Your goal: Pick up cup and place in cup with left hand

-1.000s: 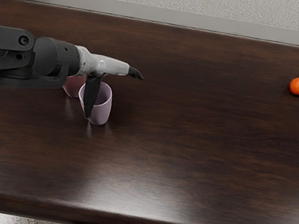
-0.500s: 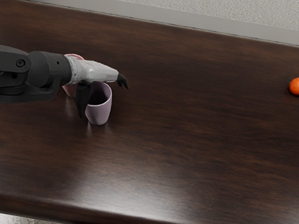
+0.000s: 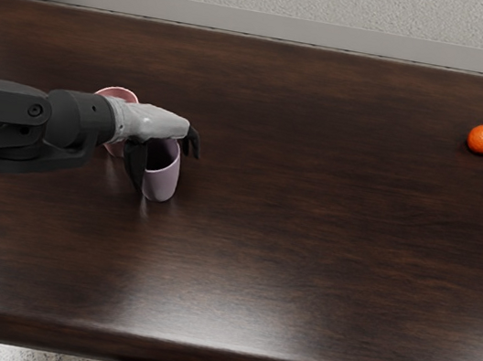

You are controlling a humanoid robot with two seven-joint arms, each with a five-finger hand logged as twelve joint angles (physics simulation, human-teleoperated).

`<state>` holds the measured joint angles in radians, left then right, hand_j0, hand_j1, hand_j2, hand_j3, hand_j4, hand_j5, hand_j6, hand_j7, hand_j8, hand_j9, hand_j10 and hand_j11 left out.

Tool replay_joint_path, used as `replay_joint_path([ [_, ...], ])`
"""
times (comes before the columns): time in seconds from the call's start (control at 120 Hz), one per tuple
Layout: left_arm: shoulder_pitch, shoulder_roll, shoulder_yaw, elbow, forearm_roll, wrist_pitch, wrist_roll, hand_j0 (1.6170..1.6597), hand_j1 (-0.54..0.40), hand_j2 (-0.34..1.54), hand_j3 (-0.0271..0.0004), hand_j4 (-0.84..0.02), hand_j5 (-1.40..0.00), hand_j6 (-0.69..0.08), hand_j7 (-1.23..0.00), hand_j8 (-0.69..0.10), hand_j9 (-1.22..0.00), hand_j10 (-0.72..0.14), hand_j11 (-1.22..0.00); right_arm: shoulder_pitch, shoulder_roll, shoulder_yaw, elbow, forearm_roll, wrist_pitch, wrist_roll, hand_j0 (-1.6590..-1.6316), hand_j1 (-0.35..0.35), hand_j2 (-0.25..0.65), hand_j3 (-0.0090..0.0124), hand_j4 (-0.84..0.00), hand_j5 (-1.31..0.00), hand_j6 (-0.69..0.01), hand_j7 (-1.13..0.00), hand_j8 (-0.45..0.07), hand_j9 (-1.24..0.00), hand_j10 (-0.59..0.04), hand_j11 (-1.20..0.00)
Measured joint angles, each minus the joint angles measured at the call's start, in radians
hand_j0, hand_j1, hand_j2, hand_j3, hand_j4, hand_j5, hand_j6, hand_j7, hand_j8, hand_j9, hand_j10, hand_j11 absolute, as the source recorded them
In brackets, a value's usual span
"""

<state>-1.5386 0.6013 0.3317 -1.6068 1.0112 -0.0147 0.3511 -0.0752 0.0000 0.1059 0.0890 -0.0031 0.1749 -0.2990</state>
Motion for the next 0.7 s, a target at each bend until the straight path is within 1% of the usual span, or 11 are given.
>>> replay_joint_path([
  [0.075,-0.001,0.002,0.0,0.0,-0.001,0.0,0.001,1.6579,-0.103,0.08,0.0,-0.39,-0.49,-0.391,-0.49,-0.345,-0.5,-0.386,-0.5,0.0,0.0,0.0,0.0,0.0,0.0,0.0,-1.6581,-0.349,0.0,0.0,0.0,0.0,-0.001,0.0,0.0,0.0,0.0,0.0],
  [0.117,-0.001,0.002,0.0,0.0,-0.002,0.0,0.001,1.6576,-0.108,0.08,0.0,-0.397,-0.51,-0.397,-0.51,-0.325,-0.51,-0.369,-0.52,0.0,0.0,0.0,0.0,0.0,0.0,0.0,-1.6581,-0.349,0.0,0.0,0.0,0.0,-0.001,0.0,0.0,0.0,0.0,0.0],
  [0.192,-0.006,0.002,-0.001,-0.001,-0.003,0.0,0.001,1.6571,-0.111,0.08,0.0,-0.412,-0.54,-0.412,-0.54,-0.326,-0.54,-0.363,-0.54,0.0,0.0,0.0,0.0,0.0,0.0,0.0,-1.6581,-0.349,0.0,0.0,0.0,0.0,0.0,0.0,0.0,0.0,0.0,0.0],
  [0.2,-0.007,0.002,-0.001,-0.001,-0.004,0.0,0.001,1.6571,-0.115,0.08,0.0,-0.412,-0.55,-0.402,-0.55,-0.311,-0.55,-0.353,-0.55,0.0,0.0,0.0,0.0,0.0,0.0,0.0,-1.6581,-0.349,0.0,0.0,0.0,0.0,0.0,0.0,0.0,0.0,0.0,0.0],
  [0.275,-0.01,0.0,-0.001,-0.002,-0.006,0.0,0.001,1.6567,-0.116,0.08,0.0,-0.424,-0.57,-0.409,-0.57,-0.319,-0.56,-0.353,-0.57,0.0,0.0,0.0,0.0,0.0,0.0,0.0,-1.6581,-0.349,0.0,0.0,0.0,0.0,0.0,0.0,0.0,0.0,0.0,0.0],
  [0.283,-0.011,0.0,-0.001,-0.002,-0.007,-0.001,0.001,1.6565,-0.117,0.09,0.0,-0.423,-0.57,-0.399,-0.57,-0.301,-0.57,-0.346,-0.57,0.0,0.0,0.0,0.0,0.0,0.0,0.0,-1.6581,-0.349,0.0,0.0,0.0,0.0,0.0,0.0,0.0,0.0,0.0,0.0],
  [0.383,-0.021,-0.001,-0.002,-0.003,-0.01,-0.002,0.001,1.6561,-0.119,0.09,0.0,-0.43,-0.6,-0.382,-0.59,-0.286,-0.59,-0.337,-0.59,0.0,0.0,0.0,0.0,0.0,0.0,0.0,-1.6581,-0.349,0.0,0.0,0.0,0.0,0.0,0.0,0.0,0.0,0.0,0.0],
  [0.5,-0.034,-0.001,-0.001,-0.005,-0.013,-0.003,0.002,1.6557,-0.116,0.09,0.0,-0.438,-0.61,-0.385,-0.61,-0.294,-0.6,-0.346,-0.61,0.0,0.0,0.0,0.0,0.0,0.0,0.0,-1.6581,-0.349,0.0,0.0,0.0,0.0,0.0,0.0,0.0,0.0,0.0,0.0],
  [0.525,-0.038,-0.001,-0.001,-0.005,-0.014,-0.004,0.002,1.6555,-0.124,0.09,0.0,-0.437,-0.62,-0.356,-0.61,-0.268,-0.61,-0.326,-0.61,0.0,0.0,0.0,0.0,0.0,0.0,0.0,-1.6581,-0.349,0.0,0.0,0.0,0.0,0.0,0.0,0.0,0.0,0.0,0.0],
  [0.625,-0.056,-0.002,-0.001,-0.007,-0.017,-0.007,0.001,1.6555,-0.114,0.09,0.0,-0.444,-0.62,-0.384,-0.61,-0.293,-0.62,-0.349,-0.62,0.0,0.0,0.0,0.0,0.0,0.0,0.0,-1.6581,-0.349,0.0,0.0,0.0,0.0,0.0,0.0,0.0,0.0,0.0,0.0],
  [0.7,-0.073,-0.002,-0.001,-0.01,-0.023,-0.01,0.0,1.6554,-0.117,0.09,0.0,-0.446,-0.63,-0.38,-0.62,-0.291,-0.62,-0.347,-0.62,0.0,0.0,0.0,0.0,0.0,0.0,0.0,-1.6581,-0.349,0.0,0.0,0.0,0.0,0.0,0.0,0.0,0.0,0.0,0.0],
])
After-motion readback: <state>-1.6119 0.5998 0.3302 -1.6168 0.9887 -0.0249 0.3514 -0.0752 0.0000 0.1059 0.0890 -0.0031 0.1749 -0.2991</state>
